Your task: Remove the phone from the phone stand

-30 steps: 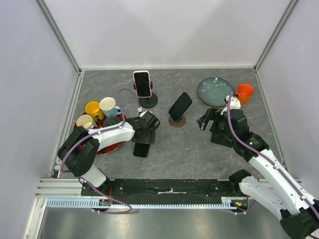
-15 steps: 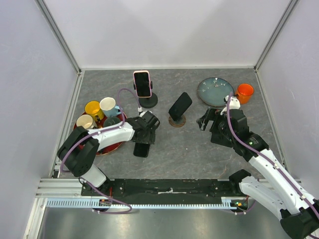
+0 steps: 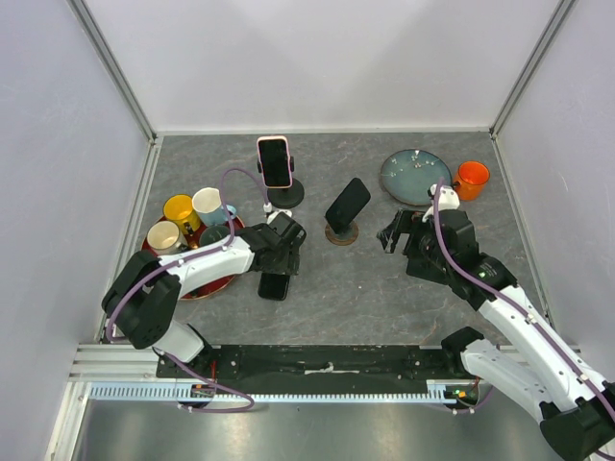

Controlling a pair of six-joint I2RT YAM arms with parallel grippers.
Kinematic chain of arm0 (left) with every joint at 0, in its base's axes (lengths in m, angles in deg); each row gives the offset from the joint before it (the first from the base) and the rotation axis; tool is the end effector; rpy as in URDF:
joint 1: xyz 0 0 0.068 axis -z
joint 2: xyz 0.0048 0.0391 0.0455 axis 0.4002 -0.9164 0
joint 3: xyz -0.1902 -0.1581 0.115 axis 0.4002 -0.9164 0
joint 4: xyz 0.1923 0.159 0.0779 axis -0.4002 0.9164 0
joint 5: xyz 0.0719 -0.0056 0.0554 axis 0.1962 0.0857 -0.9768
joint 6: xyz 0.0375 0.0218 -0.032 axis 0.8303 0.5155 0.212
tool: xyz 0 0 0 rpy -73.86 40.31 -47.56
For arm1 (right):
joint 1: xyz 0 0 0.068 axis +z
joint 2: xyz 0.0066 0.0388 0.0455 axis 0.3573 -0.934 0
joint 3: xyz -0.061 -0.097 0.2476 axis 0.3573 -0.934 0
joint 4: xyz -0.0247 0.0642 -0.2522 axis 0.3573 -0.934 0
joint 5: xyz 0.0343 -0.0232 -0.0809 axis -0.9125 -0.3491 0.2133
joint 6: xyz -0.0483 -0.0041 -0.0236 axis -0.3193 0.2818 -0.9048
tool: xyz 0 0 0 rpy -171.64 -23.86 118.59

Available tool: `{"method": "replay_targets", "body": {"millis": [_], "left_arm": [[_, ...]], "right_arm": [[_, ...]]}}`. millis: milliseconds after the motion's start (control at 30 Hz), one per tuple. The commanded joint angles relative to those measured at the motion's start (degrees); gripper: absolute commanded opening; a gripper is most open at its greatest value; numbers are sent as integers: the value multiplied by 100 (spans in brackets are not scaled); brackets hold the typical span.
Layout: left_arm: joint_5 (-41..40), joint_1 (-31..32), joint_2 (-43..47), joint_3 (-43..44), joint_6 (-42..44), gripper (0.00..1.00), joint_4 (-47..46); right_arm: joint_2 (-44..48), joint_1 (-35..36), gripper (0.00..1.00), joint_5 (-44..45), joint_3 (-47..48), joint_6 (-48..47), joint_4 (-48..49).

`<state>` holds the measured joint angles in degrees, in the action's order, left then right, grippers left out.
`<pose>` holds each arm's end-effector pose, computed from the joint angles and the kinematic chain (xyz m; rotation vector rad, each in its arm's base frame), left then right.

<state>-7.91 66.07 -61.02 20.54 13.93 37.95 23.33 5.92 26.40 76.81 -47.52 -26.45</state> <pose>0.2149 -0.1836 0.1816 0.1433 2.6411 -0.0489 0.1638 0.0799 0.2964 0.1159 2.1103 0.5347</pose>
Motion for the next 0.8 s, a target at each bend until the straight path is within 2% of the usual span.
{"method": "replay_targets", "body": {"millis": [0,233,567,767], "left_arm": [[-12,-3,63,116,-150,84,-205],[32,6,-8,116,-124,100,-214],[67,6,581,98,-71,100,-240],[199,6,1301,19,175,100,-450]], "right_arm": [[-39,4,98,-89,298,-119,45],[-56,13,98,-264,272,-171,63],[-179,13,98,-712,246,-286,282],[-328,13,97,-941,228,-277,519]]}}
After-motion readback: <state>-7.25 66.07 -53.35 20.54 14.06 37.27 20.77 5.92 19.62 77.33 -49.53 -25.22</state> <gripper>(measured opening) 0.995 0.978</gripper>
